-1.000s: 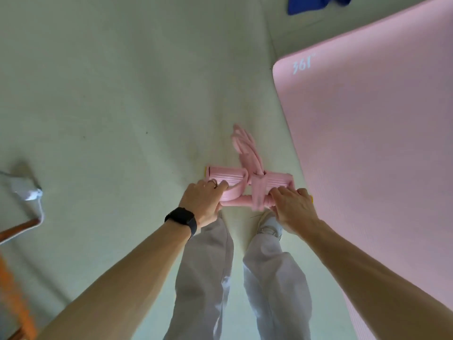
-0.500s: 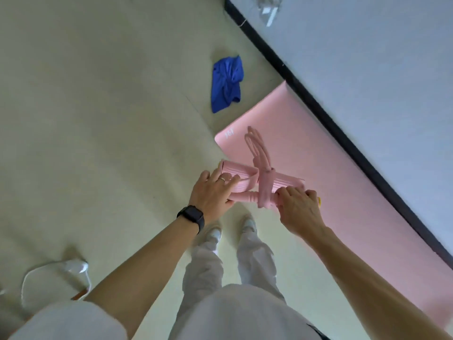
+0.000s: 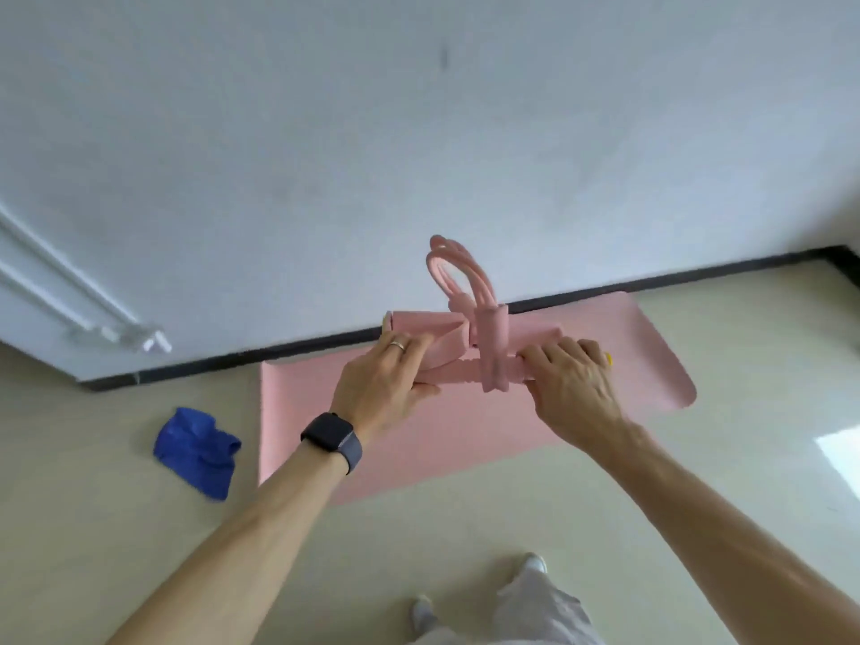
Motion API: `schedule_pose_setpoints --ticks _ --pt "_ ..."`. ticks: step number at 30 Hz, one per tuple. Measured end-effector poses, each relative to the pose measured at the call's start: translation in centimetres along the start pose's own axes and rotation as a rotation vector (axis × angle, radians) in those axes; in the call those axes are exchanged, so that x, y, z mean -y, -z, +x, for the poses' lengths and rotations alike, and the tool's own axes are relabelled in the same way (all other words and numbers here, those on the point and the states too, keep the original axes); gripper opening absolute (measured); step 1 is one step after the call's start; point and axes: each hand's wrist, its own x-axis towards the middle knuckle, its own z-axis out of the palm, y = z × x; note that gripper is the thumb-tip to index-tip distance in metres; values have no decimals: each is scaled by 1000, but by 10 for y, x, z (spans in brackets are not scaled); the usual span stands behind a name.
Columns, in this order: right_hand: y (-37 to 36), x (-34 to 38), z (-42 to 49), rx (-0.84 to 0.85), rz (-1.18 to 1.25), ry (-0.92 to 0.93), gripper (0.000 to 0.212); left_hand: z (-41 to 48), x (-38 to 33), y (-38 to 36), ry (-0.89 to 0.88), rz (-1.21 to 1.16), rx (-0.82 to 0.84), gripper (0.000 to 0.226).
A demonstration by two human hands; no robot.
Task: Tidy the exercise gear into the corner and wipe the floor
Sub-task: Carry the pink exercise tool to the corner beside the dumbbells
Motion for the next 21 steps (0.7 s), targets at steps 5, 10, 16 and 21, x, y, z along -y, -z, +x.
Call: schedule_pose_setpoints --ticks 5,10,16,21 --pt "69 -99 -72 -96 -122 -363 19 99 -121 16 -380 -35 -82 73" --pt "132 -182 -158 -253 -251 -599 20 160 -259 14 -673 -53 -217 69" --pt "197 -276 -268 -293 -366 -750 24 184 -432 4 -882 -123 -332 69" --pt "236 -352 -346 -300 -376 -799 22 193 -551 -1 -968 -126 -399 65"
